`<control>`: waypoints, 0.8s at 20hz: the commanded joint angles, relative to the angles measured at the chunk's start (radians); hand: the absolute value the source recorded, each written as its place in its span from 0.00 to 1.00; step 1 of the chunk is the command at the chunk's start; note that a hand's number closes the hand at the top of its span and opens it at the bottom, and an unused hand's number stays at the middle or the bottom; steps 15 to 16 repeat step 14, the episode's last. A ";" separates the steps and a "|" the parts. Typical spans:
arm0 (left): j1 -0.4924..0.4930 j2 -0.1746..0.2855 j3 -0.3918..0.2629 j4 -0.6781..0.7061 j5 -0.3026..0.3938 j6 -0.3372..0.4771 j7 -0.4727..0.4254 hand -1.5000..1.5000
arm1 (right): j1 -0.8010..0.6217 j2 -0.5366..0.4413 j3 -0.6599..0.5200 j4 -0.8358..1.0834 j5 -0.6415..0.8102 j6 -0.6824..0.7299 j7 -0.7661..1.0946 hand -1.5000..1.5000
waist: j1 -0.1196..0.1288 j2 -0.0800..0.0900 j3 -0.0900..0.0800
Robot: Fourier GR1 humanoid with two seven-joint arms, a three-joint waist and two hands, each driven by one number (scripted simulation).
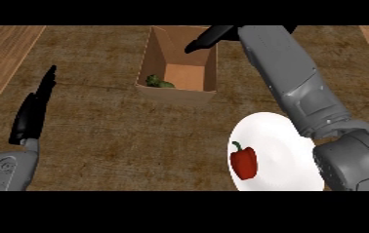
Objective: Pick the squash from the plate and place it in the cardboard box
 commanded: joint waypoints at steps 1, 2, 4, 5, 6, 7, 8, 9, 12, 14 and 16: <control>0.023 0.013 0.012 -0.025 0.016 -0.020 -0.004 0.50 | 0.050 -0.104 -0.010 0.013 -0.001 0.057 -0.038 0.00 | 0.000 0.003 0.001; -0.001 -0.008 -0.004 -0.035 -0.002 0.005 0.012 0.50 | 0.007 -0.126 -0.023 0.022 -0.011 0.060 0.014 0.00 | 0.009 0.008 0.001; -0.012 0.009 0.000 -0.036 -0.001 -0.010 0.029 0.50 | 0.065 -0.176 -0.020 0.025 -0.006 0.105 -0.042 0.00 | 0.006 0.012 0.002; -0.007 -0.013 -0.023 -0.040 -0.014 0.000 0.019 0.50 | 0.040 -0.213 -0.024 0.016 -0.008 0.125 -0.038 0.00 | 0.011 0.016 0.002; 0.003 0.022 0.006 -0.056 0.011 -0.029 0.034 0.50 | 0.061 -0.224 -0.017 0.027 0.000 0.125 -0.036 0.00 | 0.014 0.010 0.002; 0.012 -0.015 -0.010 -0.014 -0.008 0.003 -0.011 0.50 | 0.049 -0.249 -0.019 0.022 -0.001 0.155 -0.041 0.00 | 0.011 0.018 0.001; 0.000 -0.020 -0.009 -0.027 -0.005 0.007 -0.005 0.50 | 0.072 -0.227 -0.004 0.021 0.016 0.122 -0.067 0.00 | 0.025 0.023 0.002; -0.024 -0.017 -0.012 -0.033 -0.004 -0.001 0.024 0.50 | 0.095 -0.255 0.002 0.019 0.023 0.156 -0.095 0.00 | 0.015 0.022 0.003; -0.007 -0.008 -0.006 -0.034 -0.005 -0.002 0.004 0.50 | 0.082 -0.340 0.021 0.019 0.045 0.245 -0.094 0.00 | 0.027 0.026 0.003; -0.023 -0.013 -0.015 -0.030 -0.004 -0.013 0.012 0.50 | 0.090 -0.336 0.046 0.018 0.072 0.245 -0.107 0.00 | 0.033 0.029 0.003; -0.023 -0.013 -0.015 -0.030 -0.004 -0.013 0.012 0.50 | 0.090 -0.336 0.046 0.018 0.072 0.245 -0.107 0.00 | 0.033 0.029 0.003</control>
